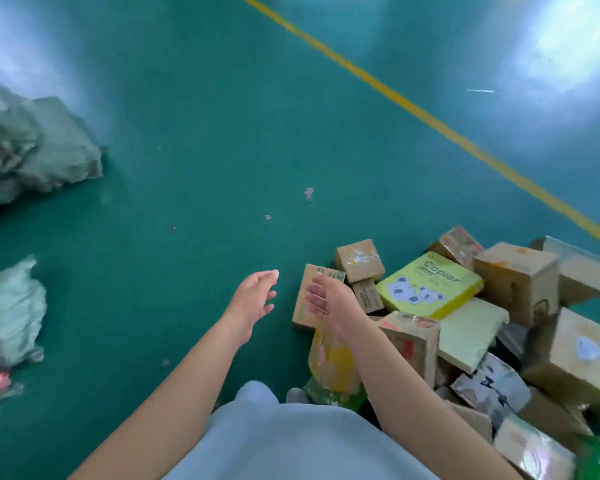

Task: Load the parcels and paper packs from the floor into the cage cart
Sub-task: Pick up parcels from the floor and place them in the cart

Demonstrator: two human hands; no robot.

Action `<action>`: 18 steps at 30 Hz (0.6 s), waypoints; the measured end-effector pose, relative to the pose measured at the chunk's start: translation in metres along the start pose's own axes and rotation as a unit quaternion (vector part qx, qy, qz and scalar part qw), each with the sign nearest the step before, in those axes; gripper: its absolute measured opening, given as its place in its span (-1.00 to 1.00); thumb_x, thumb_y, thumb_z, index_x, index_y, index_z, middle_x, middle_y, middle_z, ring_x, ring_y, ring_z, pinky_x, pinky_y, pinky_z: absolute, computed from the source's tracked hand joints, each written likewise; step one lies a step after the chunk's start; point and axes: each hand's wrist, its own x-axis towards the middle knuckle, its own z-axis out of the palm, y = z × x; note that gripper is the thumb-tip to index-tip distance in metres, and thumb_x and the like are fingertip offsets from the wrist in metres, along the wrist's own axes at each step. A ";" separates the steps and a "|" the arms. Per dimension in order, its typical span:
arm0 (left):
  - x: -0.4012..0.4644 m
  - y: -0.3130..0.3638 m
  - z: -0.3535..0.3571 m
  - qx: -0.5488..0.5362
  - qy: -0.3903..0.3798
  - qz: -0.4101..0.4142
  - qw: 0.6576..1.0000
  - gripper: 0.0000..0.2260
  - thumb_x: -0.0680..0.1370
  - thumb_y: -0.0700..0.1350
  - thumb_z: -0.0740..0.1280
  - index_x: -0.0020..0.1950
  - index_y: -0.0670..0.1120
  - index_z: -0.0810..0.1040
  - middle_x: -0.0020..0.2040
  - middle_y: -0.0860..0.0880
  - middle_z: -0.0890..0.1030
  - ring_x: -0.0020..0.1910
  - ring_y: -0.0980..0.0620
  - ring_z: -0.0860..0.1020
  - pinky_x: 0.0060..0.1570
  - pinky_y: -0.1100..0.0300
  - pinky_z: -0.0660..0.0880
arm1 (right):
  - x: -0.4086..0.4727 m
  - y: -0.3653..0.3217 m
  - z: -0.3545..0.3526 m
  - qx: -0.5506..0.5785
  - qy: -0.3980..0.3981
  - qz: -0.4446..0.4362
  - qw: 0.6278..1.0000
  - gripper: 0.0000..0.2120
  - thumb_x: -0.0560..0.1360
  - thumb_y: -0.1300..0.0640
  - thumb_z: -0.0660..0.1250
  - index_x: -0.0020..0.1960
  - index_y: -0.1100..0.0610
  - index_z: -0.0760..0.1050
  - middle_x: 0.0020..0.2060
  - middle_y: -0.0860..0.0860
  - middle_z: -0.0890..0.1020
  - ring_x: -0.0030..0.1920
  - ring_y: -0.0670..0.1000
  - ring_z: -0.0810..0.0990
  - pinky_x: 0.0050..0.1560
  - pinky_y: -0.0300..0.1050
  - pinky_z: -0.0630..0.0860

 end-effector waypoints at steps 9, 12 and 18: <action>0.129 0.091 0.051 0.112 -0.166 -0.010 0.980 -0.81 0.68 0.07 0.28 0.17 -0.01 0.55 0.21 -0.01 0.59 0.26 -0.03 0.54 0.32 -0.02 0.51 | 0.070 -0.069 -0.017 0.163 0.140 -0.006 0.977 -0.76 0.65 0.06 0.30 0.21 0.20 0.55 -0.06 0.08 0.68 -0.22 -0.03 0.63 -0.08 -0.11 0.60; 0.184 0.131 0.047 0.148 -0.206 -0.013 0.967 -0.80 0.68 0.08 0.28 0.18 0.00 0.55 0.25 0.00 0.58 0.25 -0.02 0.55 0.23 0.04 0.52 | 0.096 -0.099 0.005 0.220 0.166 -0.018 0.961 -0.79 0.67 0.10 0.29 0.19 0.22 0.54 -0.06 0.10 0.66 -0.05 0.06 0.62 0.23 0.02 0.61; 0.280 0.228 0.022 0.202 -0.253 -0.008 0.946 -0.78 0.68 0.10 0.29 0.20 0.01 0.55 0.26 0.02 0.58 0.25 0.01 0.56 0.30 0.01 0.51 | 0.139 -0.170 0.075 0.308 0.199 -0.019 0.930 -0.81 0.68 0.08 0.28 0.20 0.16 0.54 0.01 0.09 0.66 -0.04 0.05 0.63 0.14 -0.02 0.57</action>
